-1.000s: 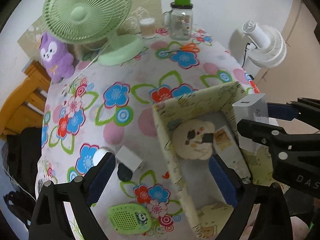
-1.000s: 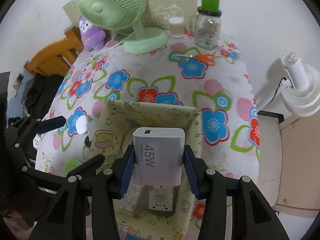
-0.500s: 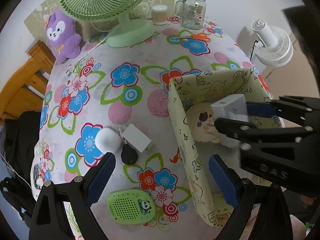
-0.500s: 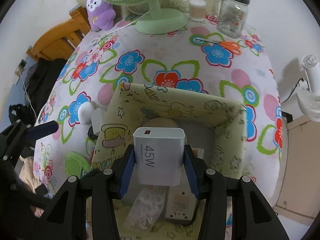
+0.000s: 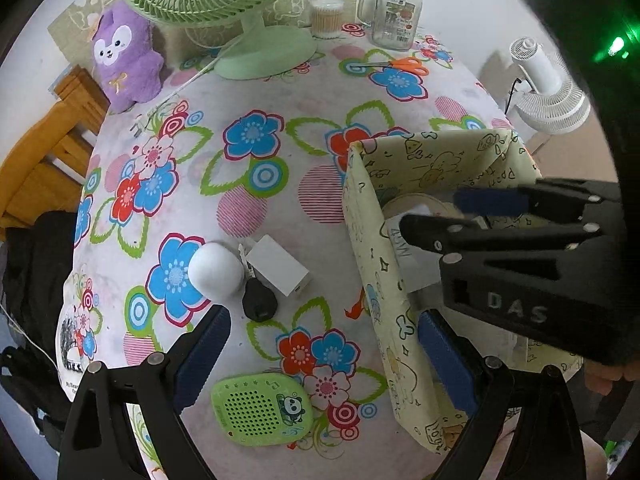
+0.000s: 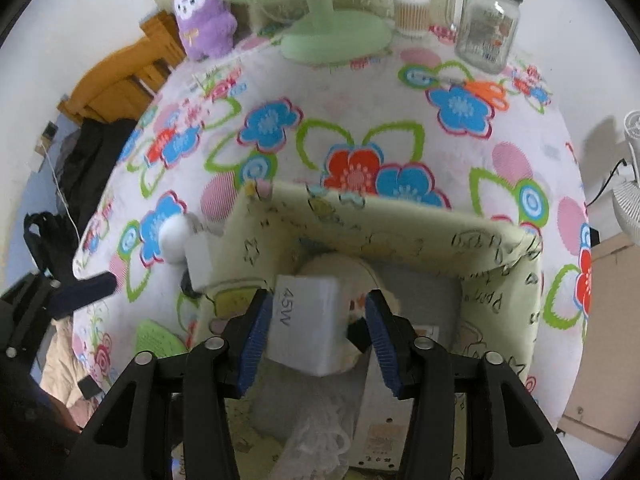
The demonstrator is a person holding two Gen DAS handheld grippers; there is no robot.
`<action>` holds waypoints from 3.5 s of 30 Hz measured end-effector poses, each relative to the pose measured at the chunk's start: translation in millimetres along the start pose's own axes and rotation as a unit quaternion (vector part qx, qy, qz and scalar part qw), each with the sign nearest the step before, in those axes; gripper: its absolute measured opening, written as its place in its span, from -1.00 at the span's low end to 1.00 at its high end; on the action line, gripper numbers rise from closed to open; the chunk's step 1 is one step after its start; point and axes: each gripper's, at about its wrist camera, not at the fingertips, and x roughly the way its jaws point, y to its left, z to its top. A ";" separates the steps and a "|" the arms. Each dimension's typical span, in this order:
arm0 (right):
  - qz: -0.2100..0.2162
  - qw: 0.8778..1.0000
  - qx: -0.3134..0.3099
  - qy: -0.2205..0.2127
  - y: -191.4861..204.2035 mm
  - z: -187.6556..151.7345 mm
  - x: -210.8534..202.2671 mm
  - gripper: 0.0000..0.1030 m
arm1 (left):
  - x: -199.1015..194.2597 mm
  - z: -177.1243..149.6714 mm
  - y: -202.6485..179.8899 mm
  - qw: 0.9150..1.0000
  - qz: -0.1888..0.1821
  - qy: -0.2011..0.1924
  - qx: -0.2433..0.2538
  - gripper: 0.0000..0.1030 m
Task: Organize rigid objects
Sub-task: 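Open the left tool to drop the disc while the right tool lowers the charger into the box, then withdraw both tools from the fabric box toward the green speaker, then grasp the green PANDA speaker with the left tool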
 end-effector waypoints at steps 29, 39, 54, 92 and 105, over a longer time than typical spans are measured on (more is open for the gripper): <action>-0.081 0.983 0.088 -0.139 16.7 -47.0 -129.3 0.88 | -78.1 -3.9 32.9 0.995 -0.036 -0.091 0.035 0.87; -0.115 0.974 0.097 -0.167 48.3 -64.4 -149.8 0.88 | -99.4 -19.7 50.0 0.991 -0.042 -0.113 0.057 0.90; -0.147 0.960 0.120 -0.204 108.0 -94.8 -161.4 0.88 | -120.2 -54.1 87.8 0.984 -0.062 -0.138 0.091 0.97; -0.127 0.981 0.068 -0.132 178.7 -104.4 -58.8 0.37 | -35.4 -94.6 117.8 0.989 -0.072 -0.048 0.122 0.99; -0.113 0.985 0.091 -0.091 167.8 -114.5 -10.7 0.33 | 14.8 -103.1 93.1 0.976 -0.100 -0.012 0.193 0.99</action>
